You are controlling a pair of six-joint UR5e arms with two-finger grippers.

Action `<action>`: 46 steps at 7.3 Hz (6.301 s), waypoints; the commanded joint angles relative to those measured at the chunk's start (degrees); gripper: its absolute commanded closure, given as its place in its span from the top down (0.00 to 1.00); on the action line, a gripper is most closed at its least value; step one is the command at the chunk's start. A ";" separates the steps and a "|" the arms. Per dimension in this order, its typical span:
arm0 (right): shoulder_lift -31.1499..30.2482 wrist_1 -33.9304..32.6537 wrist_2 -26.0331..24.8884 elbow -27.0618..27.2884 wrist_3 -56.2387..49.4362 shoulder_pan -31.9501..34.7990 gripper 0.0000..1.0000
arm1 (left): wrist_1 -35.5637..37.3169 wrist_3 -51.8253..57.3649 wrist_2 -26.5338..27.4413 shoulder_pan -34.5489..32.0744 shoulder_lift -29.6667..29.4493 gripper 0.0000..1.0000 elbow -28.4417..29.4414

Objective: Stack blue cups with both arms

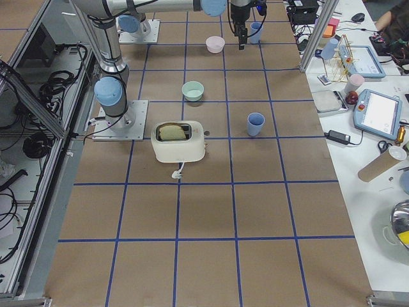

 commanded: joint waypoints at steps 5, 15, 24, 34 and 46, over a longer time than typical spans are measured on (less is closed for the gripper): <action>0.65 -0.48 0.50 -0.49 0.11 -0.31 1.00 | 2.29 0.21 -0.56 1.15 -10.16 1.00 6.82; 22.36 -15.61 -0.90 -2.16 -13.42 -20.50 1.00 | 11.02 2.84 -0.56 0.45 -38.43 0.38 22.49; 24.12 -12.79 -0.47 1.54 -14.57 -21.93 0.23 | 11.62 -25.60 0.05 -18.07 -37.28 0.00 24.42; 19.90 -1.48 1.64 -9.09 -4.94 -11.06 0.00 | -3.09 -16.03 0.00 -16.28 -25.63 1.00 21.79; 22.71 1.71 6.65 -11.74 32.98 12.52 0.00 | -3.31 -8.67 -2.41 -4.91 -7.31 1.00 9.83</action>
